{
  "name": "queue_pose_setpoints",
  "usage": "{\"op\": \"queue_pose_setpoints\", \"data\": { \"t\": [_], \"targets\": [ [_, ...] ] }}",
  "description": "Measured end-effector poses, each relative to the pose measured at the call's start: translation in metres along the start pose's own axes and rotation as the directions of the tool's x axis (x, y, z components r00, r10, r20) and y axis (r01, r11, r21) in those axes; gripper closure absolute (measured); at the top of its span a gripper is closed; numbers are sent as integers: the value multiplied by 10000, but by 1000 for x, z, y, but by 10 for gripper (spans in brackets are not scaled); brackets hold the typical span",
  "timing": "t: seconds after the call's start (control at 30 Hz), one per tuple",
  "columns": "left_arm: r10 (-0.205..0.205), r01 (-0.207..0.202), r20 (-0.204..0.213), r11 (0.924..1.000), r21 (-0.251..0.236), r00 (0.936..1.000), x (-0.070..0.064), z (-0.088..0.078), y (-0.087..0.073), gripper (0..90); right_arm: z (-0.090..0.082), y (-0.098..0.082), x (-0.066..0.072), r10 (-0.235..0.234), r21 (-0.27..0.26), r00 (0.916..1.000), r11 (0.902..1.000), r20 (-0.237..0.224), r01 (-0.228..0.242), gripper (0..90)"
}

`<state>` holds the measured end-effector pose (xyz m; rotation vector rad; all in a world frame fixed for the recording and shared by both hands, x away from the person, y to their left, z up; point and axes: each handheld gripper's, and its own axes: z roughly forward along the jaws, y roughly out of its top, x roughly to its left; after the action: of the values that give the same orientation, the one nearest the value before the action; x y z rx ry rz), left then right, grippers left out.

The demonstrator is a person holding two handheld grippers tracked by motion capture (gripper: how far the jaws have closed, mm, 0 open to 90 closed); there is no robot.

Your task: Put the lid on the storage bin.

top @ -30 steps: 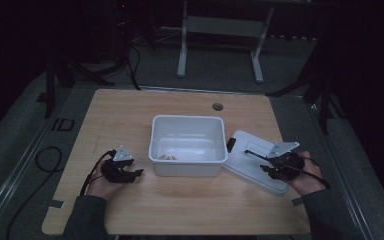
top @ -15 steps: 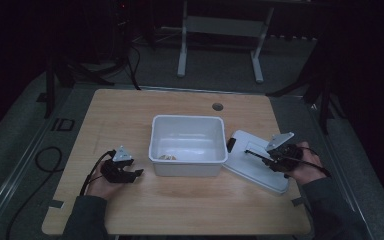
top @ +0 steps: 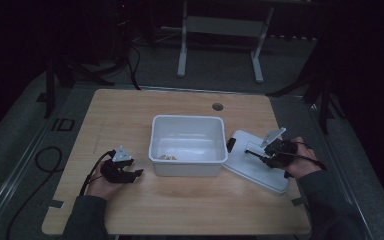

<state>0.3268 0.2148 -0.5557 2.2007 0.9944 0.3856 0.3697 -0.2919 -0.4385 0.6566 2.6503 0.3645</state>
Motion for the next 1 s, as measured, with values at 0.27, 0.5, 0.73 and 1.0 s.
{"op": "queue_pose_setpoints", "data": {
  "t": [0.27, 0.5, 0.73, 1.0],
  "targets": [
    [3, -3, -9, 10000, 0, 10000, 0, 0, 0, 408, 7, 5, -1, -248, 348, 9996, 9991, -128, 253, 607],
    [8, -8, -20, 10000, -3, 10000, 0, 0, 0, 407, 13, 8, -1, -341, 529, 9992, 9980, -230, 353, 606],
    [6, -6, -19, 10000, -11, 10000, 0, 0, 0, 407, 21, 14, -3, -528, 873, 9982, 9946, -299, 552, 603],
    [8, -8, -21, 10000, -8, 10000, 0, 0, 0, 407, 32, 20, -5, -714, 1510, 9963, 9855, -469, 777, 618]
  ]
}}
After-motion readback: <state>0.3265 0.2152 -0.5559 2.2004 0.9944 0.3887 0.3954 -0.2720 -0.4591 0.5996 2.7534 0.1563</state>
